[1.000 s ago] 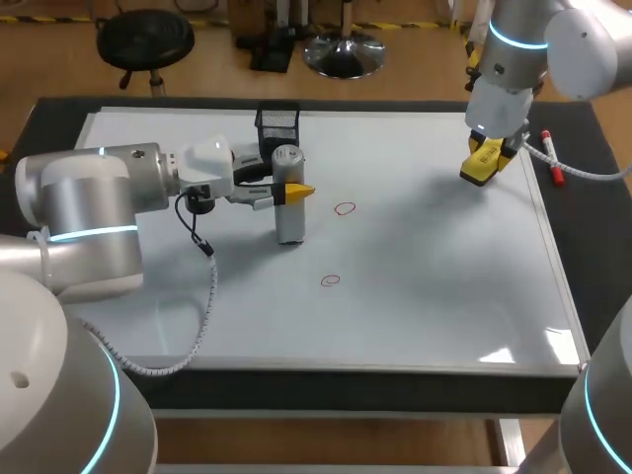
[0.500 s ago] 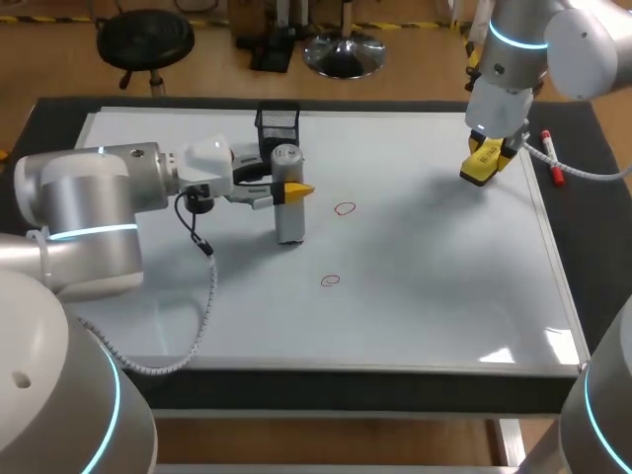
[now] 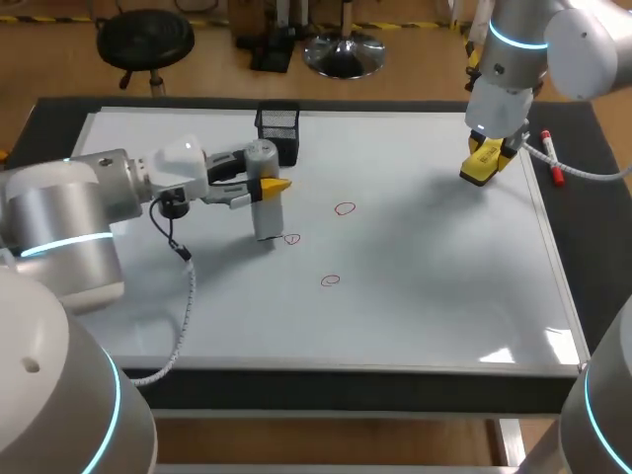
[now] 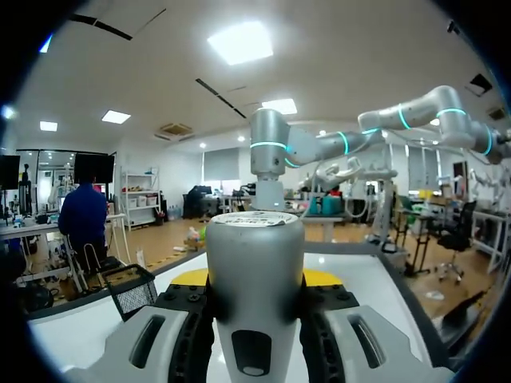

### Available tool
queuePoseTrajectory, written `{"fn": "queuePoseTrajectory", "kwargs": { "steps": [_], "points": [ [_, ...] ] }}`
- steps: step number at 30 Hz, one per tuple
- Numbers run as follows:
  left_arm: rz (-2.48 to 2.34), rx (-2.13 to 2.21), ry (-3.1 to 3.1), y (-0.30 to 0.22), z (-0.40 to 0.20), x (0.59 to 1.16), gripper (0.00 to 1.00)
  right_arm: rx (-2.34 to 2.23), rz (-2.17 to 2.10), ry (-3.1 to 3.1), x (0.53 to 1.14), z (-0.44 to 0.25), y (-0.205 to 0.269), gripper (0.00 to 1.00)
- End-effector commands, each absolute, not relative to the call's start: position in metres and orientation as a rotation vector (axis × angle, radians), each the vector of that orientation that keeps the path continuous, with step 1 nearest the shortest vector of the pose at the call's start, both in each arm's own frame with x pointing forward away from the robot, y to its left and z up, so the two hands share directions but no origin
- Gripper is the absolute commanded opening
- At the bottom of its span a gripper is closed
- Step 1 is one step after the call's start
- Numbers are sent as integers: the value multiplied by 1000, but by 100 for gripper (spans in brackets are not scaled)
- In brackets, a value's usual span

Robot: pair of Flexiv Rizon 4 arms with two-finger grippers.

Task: Pick up the inspection probe, press it on each red-marked spot on the whiteboard one by one, put down the probe, pick up the eraser, and wipe off all the red marks.

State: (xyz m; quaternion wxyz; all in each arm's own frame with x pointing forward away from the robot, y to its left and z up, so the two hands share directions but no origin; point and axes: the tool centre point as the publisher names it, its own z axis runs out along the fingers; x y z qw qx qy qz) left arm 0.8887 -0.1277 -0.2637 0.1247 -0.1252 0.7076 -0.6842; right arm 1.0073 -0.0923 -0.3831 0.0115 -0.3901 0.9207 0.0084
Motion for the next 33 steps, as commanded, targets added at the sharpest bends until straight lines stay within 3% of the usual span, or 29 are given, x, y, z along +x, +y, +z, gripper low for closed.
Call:
{"fn": "queuePoseTrajectory", "kwargs": {
  "steps": [1, 15, 33],
  "points": [
    [-1923, -455, 1994, -107, -253, 871, 0, -1220, 22, 2873, 1008, -382, -93, 0],
    [-1805, -612, 1884, -41, -246, 850, 0, -1220, 22, 2873, 1008, -382, -93, 0],
    [-1690, -753, 1803, 7, -247, 806, 0, -1220, 22, 2873, 1008, -382, -93, 0]
  ]
}}
